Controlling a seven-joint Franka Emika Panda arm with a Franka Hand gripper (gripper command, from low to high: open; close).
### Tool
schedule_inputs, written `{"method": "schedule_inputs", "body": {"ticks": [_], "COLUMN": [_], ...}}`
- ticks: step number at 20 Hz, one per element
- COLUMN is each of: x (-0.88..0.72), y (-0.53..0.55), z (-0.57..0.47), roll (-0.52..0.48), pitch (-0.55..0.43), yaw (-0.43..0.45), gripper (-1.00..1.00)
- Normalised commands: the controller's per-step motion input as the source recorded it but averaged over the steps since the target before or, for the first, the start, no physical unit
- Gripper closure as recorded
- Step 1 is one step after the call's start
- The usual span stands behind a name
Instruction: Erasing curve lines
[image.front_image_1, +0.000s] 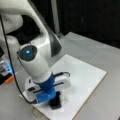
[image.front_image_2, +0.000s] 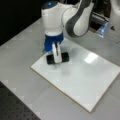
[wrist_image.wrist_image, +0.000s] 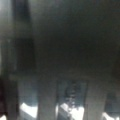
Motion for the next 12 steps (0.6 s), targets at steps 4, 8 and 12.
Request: {"method": "schedule_inputs", "body": {"ticks": [4, 8, 12], "x": [0.37, 0.42, 0.43], "y": [-0.03, -0.04, -0.07], "z": [-0.34, -0.37, -0.38], "roll": [0.137, 0.144, 0.141], "pitch": [-0.006, 0.033, 0.069], "yaw": [-0.057, -0.055, -0.072], "gripper": [1.0, 1.0, 1.0]}}
